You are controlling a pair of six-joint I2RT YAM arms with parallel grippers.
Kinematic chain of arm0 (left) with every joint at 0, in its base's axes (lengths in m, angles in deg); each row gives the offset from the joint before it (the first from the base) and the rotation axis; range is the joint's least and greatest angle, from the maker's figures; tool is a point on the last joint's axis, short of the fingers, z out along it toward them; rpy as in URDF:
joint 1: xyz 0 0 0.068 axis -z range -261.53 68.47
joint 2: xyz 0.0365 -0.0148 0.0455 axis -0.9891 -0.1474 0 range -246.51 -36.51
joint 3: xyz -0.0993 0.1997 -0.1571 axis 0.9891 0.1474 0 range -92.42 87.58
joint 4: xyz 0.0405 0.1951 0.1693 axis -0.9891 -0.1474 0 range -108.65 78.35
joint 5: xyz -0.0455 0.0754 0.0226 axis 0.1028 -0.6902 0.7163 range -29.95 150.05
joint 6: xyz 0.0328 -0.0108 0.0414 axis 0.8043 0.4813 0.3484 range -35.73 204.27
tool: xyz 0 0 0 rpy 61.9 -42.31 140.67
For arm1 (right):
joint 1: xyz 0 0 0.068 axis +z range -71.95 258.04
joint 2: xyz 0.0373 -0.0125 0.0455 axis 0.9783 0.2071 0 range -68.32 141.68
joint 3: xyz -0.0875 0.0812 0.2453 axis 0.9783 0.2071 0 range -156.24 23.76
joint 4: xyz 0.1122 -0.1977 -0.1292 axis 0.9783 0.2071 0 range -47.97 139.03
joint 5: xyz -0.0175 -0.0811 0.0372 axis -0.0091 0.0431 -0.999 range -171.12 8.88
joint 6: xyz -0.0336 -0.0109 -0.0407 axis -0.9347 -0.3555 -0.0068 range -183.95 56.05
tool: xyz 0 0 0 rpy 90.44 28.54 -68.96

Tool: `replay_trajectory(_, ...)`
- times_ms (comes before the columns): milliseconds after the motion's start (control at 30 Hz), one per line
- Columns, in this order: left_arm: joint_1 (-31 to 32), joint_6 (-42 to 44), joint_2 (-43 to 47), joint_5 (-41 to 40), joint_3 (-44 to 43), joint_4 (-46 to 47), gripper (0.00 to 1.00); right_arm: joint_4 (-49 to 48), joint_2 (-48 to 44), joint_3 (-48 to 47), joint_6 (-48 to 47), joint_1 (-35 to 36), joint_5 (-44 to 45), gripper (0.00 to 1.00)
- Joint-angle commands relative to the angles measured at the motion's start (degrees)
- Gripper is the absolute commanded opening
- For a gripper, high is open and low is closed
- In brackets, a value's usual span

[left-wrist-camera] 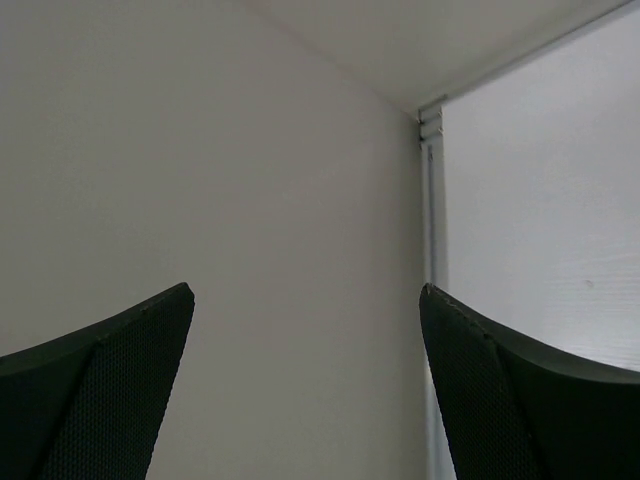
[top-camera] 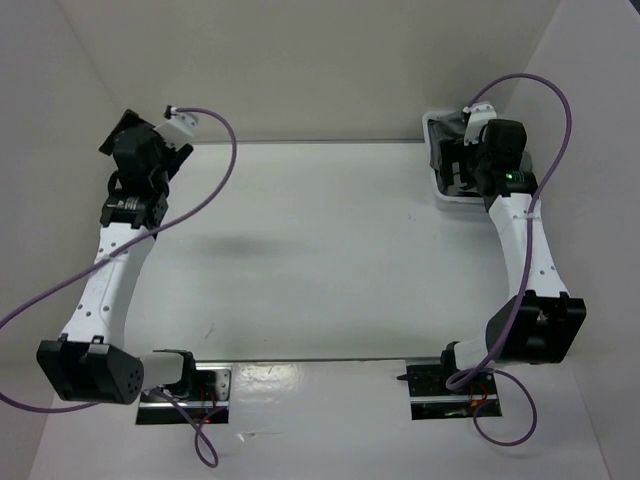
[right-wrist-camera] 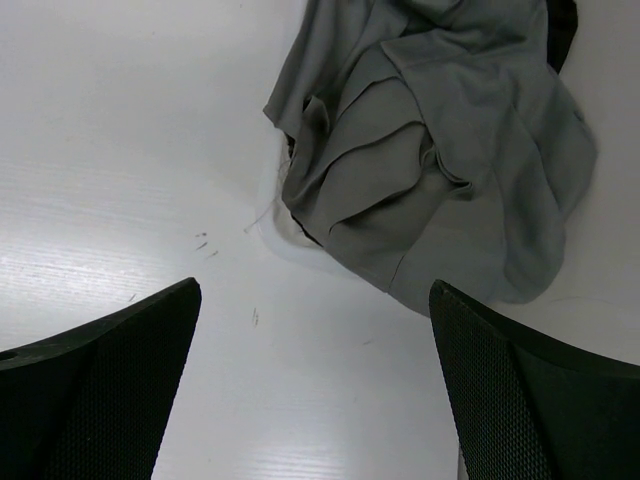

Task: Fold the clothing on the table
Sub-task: Grab the skirt from the pile

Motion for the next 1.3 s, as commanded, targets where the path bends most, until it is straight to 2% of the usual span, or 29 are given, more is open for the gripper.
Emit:
replay_trajectory(0,5.68,15.5,5.04,-2.96,-2.36,4.55,0.99,-7.01,-1.14,-0.02,-1.38,0.27,-0.65,0.99)
replay_trajectory(67,8.49,24.0,6.19,-5.59,-2.36,7.26,0.99,-7.02,-0.61,-0.02,-1.38,0.27,-1.18,0.99)
replay_trajectory(200,10.35,30.54,5.58,-10.34,-4.55,8.77,0.99,-7.72,-0.61,1.2,-2.52,0.27,-3.11,0.99)
replay_trajectory(267,10.97,35.63,1.9,-15.59,-7.62,10.96,0.99,-7.72,0.61,1.21,-3.13,0.27,-3.11,0.99)
replay_trajectory(333,11.49,35.13,-3.96,-18.25,-13.32,9.4,0.99,-7.72,2.02,0.59,-3.14,0.27,-3.11,0.99)
replay_trajectory(367,11.49,31.74,-6.44,-20.26,-22.83,6.77,0.99,-7.72,2.02,-0.1,-3.14,0.27,-3.98,0.99)
replay_trajectory(500,12.2,19.08,-22.42,-27.3,-48.26,-10.61,0.99,-7.72,4.39,-1.77,-1.3,0.27,-5.31,0.99)
replay_trajectory(533,12.2,9.39,-30.2,-27.93,-65.04,-21.53,0.99,-7.72,5.27,-1.78,-0.68,0.27,-5.83,0.99)
replay_trajectory(567,11.67,3.81,-34.63,-27.93,-75.21,-27.91,0.99,-7.02,5.27,-1.78,-0.07,0.27,-6.36,0.99)
replay_trajectory(600,11.67,-5.82,-44.6,-26.37,-86.54,-40.5,0.99,-6.5,5.8,-2.39,0.99,-0.25,-6.37,0.99)
replay_trajectory(633,11.67,-9.57,-47.74,-26.35,-102.05,-42.71,0.99,-6.49,5.8,-2.39,1.0,-0.26,-6.37,0.99)
replay_trajectory(667,11.67,-13.44,-45.34,-30.87,-94.29,-38.82,0.99,-5.97,5.8,-2.39,1.87,-0.95,-6.37,0.99)
replay_trajectory(700,12.19,-21.83,-43.14,-33.79,-90.03,-39.13,0.99,-5.27,5.8,-2.39,2.57,-0.96,-6.37,0.99)
replay_trajectory(767,12.2,-28.12,-44.07,-26.84,-89.98,-47.0,0.99,-4.48,5.19,-2.39,2.58,-2.98,-6.37,0.99)
replay_trajectory(800,11.33,-31.2,-47.74,-21.39,-97.47,-52.0,0.99,-3.86,4.58,-2.39,2.58,-3.59,-6.37,0.99)
replay_trajectory(833,10.27,-34.27,-50.73,-12.9,-103.73,-61.8,0.99,-2.81,4.57,-2.39,2.58,-3.6,-6.37,0.99)
replay_trajectory(867,9.39,-40.48,-50.15,-9.42,-102.48,-62.77,0.99,-2.8,3.27,-2.39,2.58,-4.2,-5.32,0.99)
replay_trajectory(900,9.38,-38.89,-53.45,-5.91,-104.82,-64.43,0.99,-1.93,2.64,-1.87,2.58,-4.21,-4.79,0.99)
replay_trajectory(933,10.69,-37.83,-54.18,-9.35,-104.84,-64.44,0.99,-1.05,1.94,-1.08,2.58,-4.21,-4.78,0.99)
replay_trajectory(967,11.66,-39.3,-54.19,-7.39,-104.84,-64.44,0.99,-0.52,0.72,-0.38,2.58,-4.21,-4.26,0.99)
replay_trajectory(1033,12.45,-36.43,-54.8,5.57,-104.84,-64.44,0.99,0.8,-0.43,-0.37,2.58,-4.21,-4.26,0.99)
replay_trajectory(1100,11.68,-35.37,-51.93,15.34,-101.34,-64.44,0.99,2.38,-2.27,0.15,2.58,-4.21,-4.26,0.99)
replay_trajectory(1133,10.89,-34.84,-50.77,26.45,-99.59,-64.44,0.99,2.39,-2.98,0.85,2.58,-4.21,-4.26,0.99)
replay_trajectory(1200,8.6,-34.31,-48.57,32.69,-94.84,-64.44,0.99,3.7,-4.38,0.86,2.58,-5.08,-4.78,0.99)
replay_trajectory(1267,6.24,-33.52,-44.99,35.69,-89.58,-64.44,0.92,4.5,-5.26,1.38,3.1,-7.71,-7.94,0.99)
